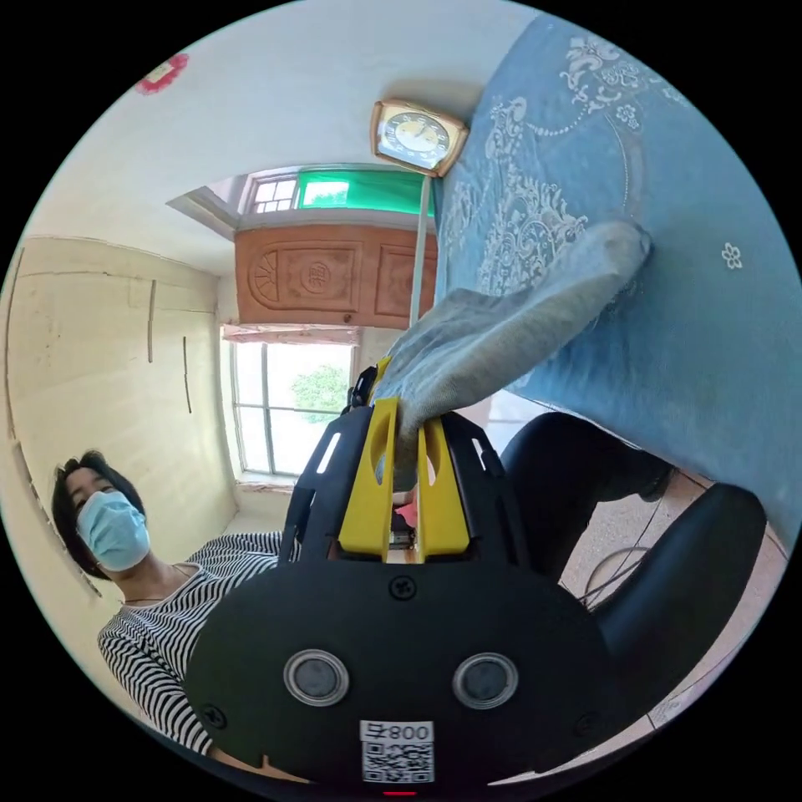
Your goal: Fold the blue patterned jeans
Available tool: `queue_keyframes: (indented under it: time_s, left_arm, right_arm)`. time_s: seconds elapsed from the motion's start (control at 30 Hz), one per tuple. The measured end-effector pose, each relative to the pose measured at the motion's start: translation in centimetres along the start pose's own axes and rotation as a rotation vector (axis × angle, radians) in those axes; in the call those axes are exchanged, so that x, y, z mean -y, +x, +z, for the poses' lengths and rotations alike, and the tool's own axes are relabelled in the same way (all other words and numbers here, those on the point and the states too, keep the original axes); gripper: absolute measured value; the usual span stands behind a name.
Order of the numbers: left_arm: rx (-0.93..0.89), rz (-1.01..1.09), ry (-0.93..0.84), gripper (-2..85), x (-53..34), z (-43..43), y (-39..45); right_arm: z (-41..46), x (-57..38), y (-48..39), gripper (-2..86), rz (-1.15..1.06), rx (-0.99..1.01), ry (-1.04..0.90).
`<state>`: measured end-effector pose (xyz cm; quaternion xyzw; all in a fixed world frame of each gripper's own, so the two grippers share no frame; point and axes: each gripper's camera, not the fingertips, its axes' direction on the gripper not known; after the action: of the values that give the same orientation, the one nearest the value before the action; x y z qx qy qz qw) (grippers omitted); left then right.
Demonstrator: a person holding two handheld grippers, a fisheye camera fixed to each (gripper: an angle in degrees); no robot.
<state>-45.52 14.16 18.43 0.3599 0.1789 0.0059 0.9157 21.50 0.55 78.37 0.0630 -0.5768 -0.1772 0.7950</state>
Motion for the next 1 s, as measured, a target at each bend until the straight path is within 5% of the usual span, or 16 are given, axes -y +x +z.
queue_keyframes:
  time_s: [0.43, 0.73, 1.0]
  left_arm:
    - [-0.084, 0.201, -0.319, 4.4, -2.4, 19.2, 21.9]
    - [-0.178, 0.366, -0.569, 4.6, -1.8, 42.0, 41.7]
    - [-0.387, 0.495, -0.725, 4.8, -2.2, 66.0, 61.6]
  right_arm:
    - [-16.0, -21.3, -9.2, -0.3, -0.114, -0.023, 0.299]
    - [-31.6, -32.8, -14.5, -0.3, -0.159, -0.061, 0.639]
    - [-48.4, -39.2, -23.8, -0.2, -0.323, -0.317, 0.903]
